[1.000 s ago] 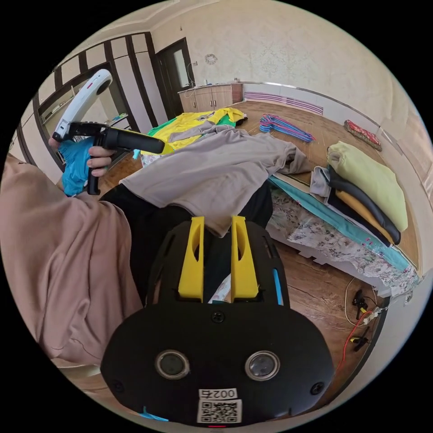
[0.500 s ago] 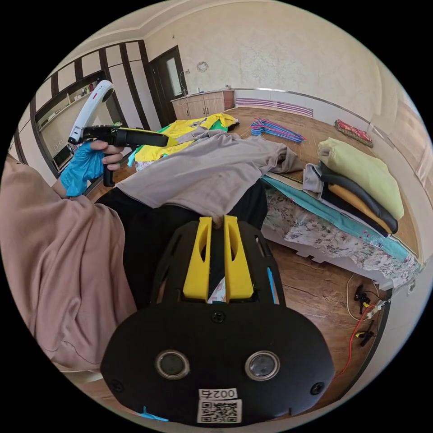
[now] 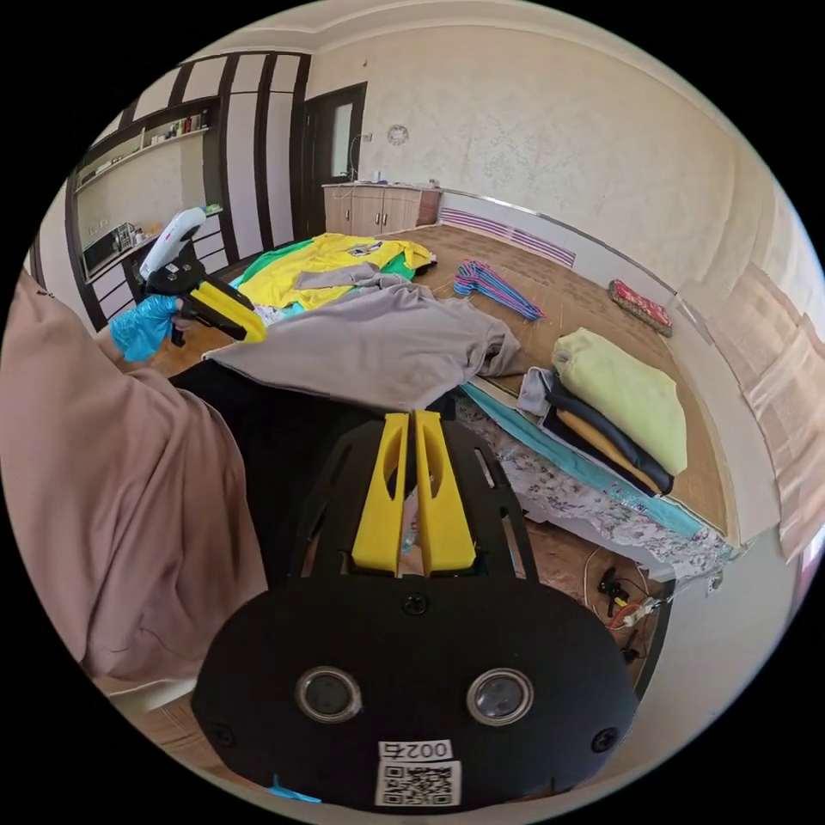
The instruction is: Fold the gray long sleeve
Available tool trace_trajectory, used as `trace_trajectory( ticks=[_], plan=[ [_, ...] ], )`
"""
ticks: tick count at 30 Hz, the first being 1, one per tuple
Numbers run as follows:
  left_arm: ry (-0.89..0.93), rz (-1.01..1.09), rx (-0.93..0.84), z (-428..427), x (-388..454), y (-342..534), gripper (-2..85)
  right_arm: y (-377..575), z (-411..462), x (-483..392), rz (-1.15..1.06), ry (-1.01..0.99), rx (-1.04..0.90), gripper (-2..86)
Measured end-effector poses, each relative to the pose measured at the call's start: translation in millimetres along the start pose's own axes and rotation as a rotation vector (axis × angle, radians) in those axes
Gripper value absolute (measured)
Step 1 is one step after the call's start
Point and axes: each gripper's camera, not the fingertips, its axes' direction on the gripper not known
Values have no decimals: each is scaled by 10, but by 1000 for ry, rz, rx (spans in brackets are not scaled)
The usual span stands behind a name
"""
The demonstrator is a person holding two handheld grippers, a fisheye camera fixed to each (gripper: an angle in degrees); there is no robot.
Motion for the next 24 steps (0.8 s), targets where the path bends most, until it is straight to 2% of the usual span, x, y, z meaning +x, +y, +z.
trace_trajectory(
  ticks=[9, 24],
  plan=[
    [1, -77, -66, -176, -204, 882, 46, 229, 144, 37, -30, -80, -191, -9],
    [-50, -156, -80, -12, -379, 1512, 30, 307, 179, 188, 22, -127, -204, -8]
  ],
)
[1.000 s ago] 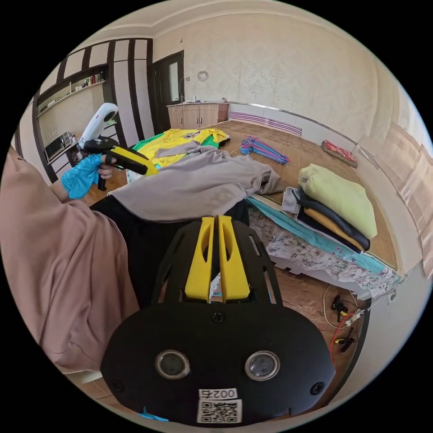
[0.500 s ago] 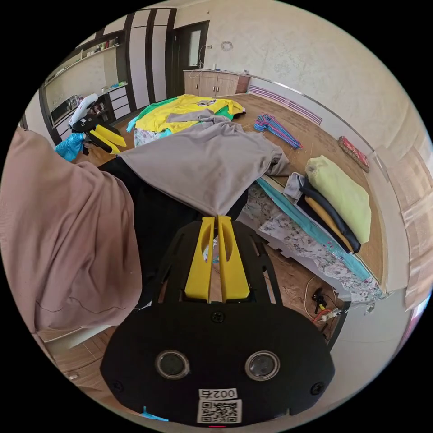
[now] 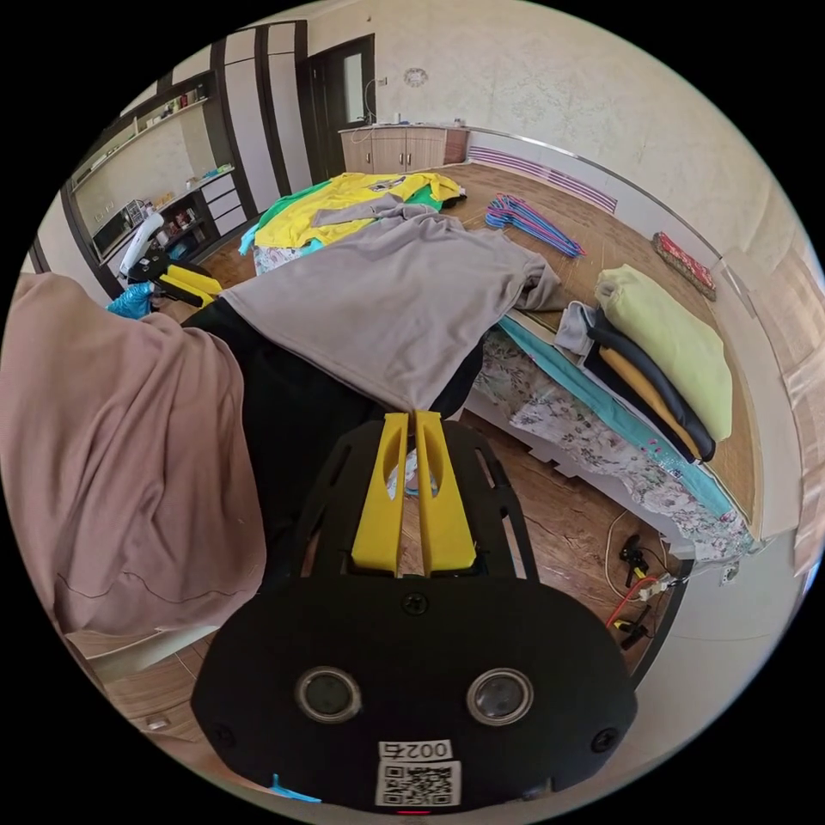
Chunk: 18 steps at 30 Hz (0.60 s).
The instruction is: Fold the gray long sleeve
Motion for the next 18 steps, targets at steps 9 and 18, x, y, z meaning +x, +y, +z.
trace_trajectory(
  ticks=[9, 18],
  plan=[
    [-40, 18, 39, -54, -46, 155, -13, -18, -131, 76, -20, 9, 24, -8],
    [-32, 152, 100, -651, -74, 226, -10, -143, -508, 200, -136, -12, -17, -9]
  ],
)
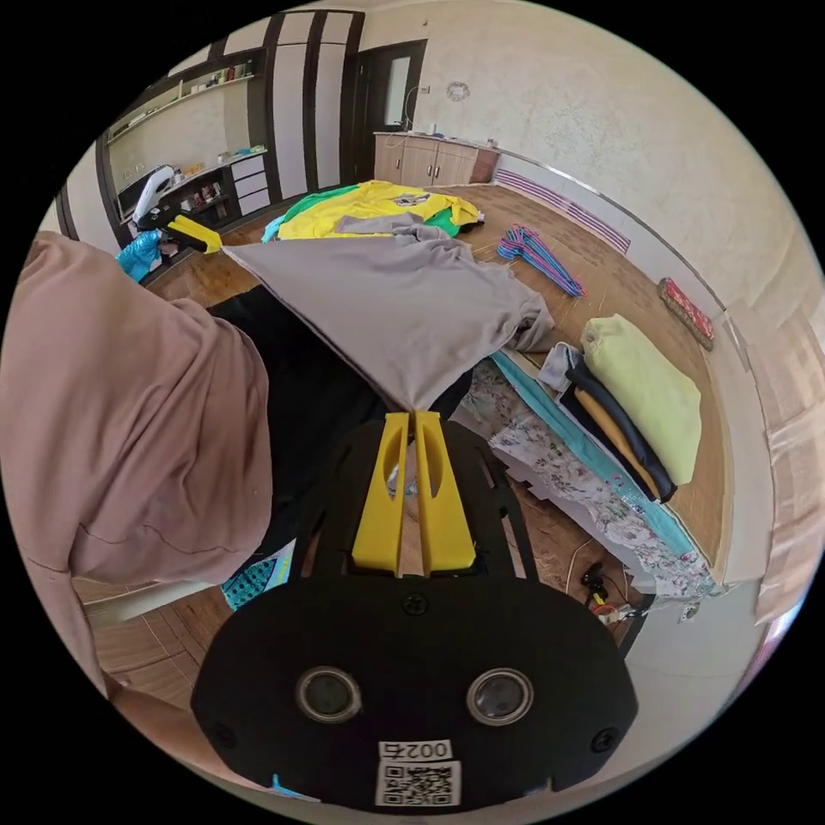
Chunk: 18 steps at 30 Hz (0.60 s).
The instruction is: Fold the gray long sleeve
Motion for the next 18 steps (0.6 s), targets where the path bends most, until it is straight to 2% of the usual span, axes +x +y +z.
trace_trajectory(
  ticks=[5, 8, 13, 18],
  plan=[
    [71, -18, -125, 423, 23, 126, -10, 32, 294, 78, 7, -84, -123, -9],
    [93, -48, -120, 498, -19, 178, -10, -15, 312, 128, -2, -98, -139, -9],
    [84, 13, -114, 348, -29, 159, -10, -107, 53, 272, -19, -123, -89, -9],
    [90, 49, -157, 381, -27, 181, -10, -162, 106, 375, -42, -182, -144, -8]
  ],
)
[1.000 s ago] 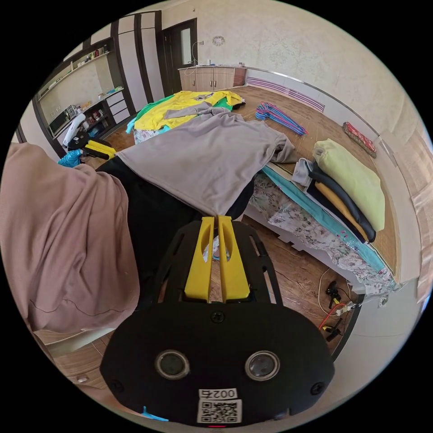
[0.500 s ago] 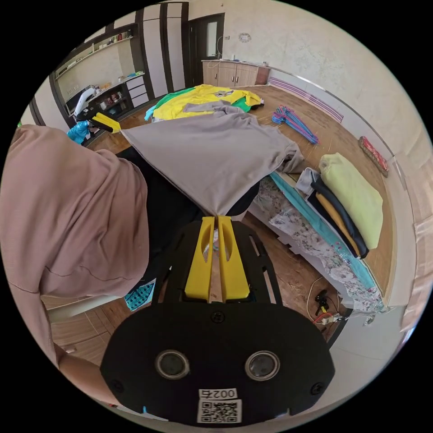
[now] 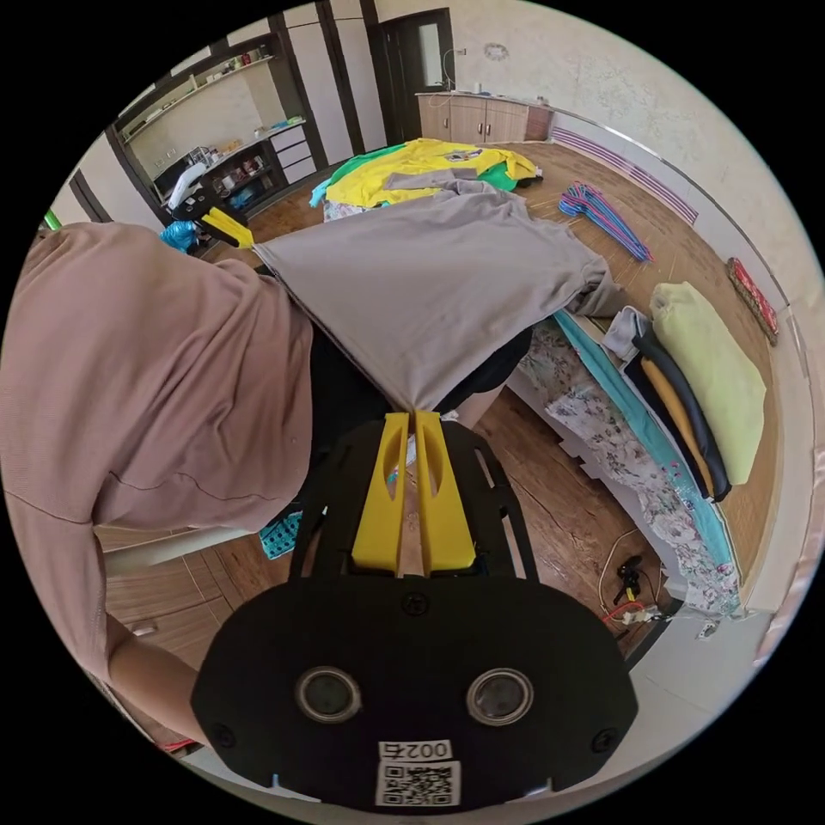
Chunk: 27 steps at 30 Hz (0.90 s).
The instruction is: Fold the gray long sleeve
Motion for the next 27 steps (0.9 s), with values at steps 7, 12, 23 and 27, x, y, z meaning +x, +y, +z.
trace_trajectory(
  ticks=[7, 12, 23, 27],
  plan=[
    [12, -35, -13, 160, -94, -27, -10, -134, 181, 133, 0, -29, -68, -9],
    [37, 9, 12, 46, -153, -72, -9, -221, -74, 256, -16, -22, -30, -8],
    [91, -33, 47, 108, -341, -84, -9, -468, -32, 479, -21, -83, -120, -7],
    [82, -101, 67, 6, -502, -19, -9, -492, -134, 627, 24, -47, -154, -8]
  ],
)
